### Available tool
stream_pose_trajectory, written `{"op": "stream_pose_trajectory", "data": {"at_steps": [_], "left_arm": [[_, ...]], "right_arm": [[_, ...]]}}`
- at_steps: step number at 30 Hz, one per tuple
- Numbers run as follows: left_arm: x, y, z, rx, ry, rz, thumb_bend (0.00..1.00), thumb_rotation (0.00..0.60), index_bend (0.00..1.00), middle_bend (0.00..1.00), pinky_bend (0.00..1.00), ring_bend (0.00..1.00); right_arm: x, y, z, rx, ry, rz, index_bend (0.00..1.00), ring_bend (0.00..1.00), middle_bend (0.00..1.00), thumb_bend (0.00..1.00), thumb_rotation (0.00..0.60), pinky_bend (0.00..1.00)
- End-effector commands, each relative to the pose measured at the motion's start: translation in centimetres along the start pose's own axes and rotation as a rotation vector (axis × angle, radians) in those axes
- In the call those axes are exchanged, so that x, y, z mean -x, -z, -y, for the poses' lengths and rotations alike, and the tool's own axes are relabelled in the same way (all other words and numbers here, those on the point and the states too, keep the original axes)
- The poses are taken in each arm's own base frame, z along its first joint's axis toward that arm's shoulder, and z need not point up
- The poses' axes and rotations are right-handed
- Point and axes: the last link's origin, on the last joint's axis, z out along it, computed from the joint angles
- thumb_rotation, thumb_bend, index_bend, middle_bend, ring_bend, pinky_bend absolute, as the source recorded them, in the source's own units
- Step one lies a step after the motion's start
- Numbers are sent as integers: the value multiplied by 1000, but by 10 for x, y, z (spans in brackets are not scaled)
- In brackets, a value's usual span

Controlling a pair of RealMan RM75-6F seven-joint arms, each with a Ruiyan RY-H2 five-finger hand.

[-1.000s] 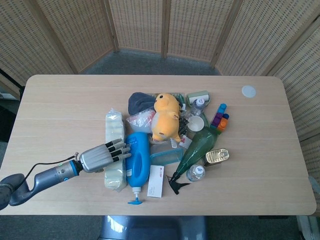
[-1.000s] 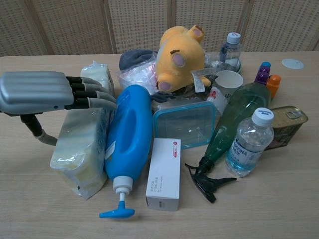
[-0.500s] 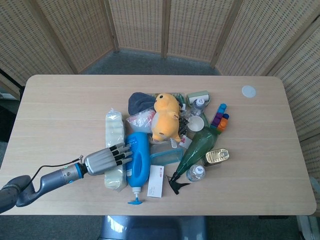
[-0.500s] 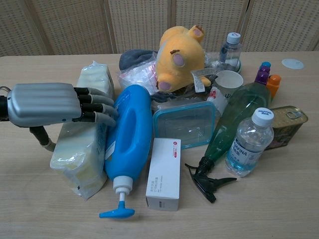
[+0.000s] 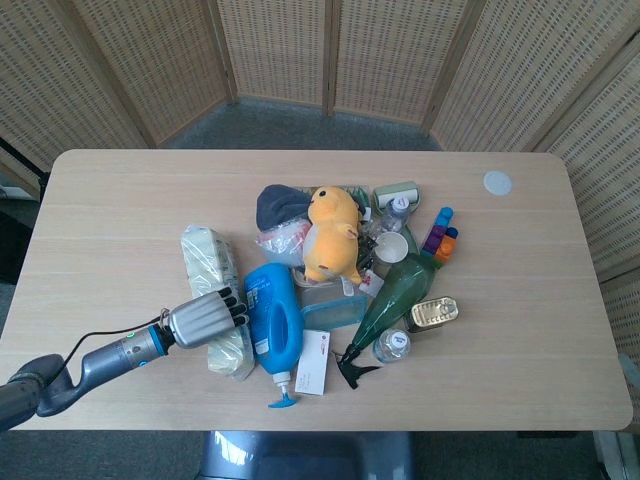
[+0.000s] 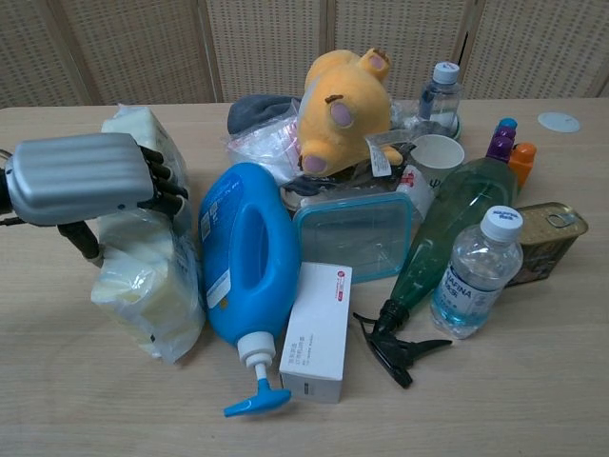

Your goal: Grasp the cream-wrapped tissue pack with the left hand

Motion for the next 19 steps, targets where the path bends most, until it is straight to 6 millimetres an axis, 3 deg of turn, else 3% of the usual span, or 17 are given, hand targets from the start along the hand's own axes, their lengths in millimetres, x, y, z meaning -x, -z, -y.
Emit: {"op": "stream_pose_trajectory", "data": {"at_steps": [1, 5, 15, 19], "left_arm": [[-22, 2, 15, -33, -12, -57, 0, 600, 835, 834, 674, 585], [-57, 7, 34, -67, -46, -122, 0, 600, 822, 823, 666, 584], [-170, 12, 85, -212, -121, -298, 0, 600, 810, 810, 659, 577], [-201, 10, 94, -245, -136, -348, 0, 600, 807, 806, 657, 576]], "right_arm": [[0, 0, 0, 0, -1, -1, 0, 0, 0, 0, 504, 0], [-1, 1, 1, -1, -3, -4, 0, 0, 0, 0, 506, 0], [-2, 2, 1, -6, -8, -1, 0, 0, 0, 0, 507, 0], [-3, 3, 2, -10, -8, -1, 0, 0, 0, 0, 505, 0]]}}
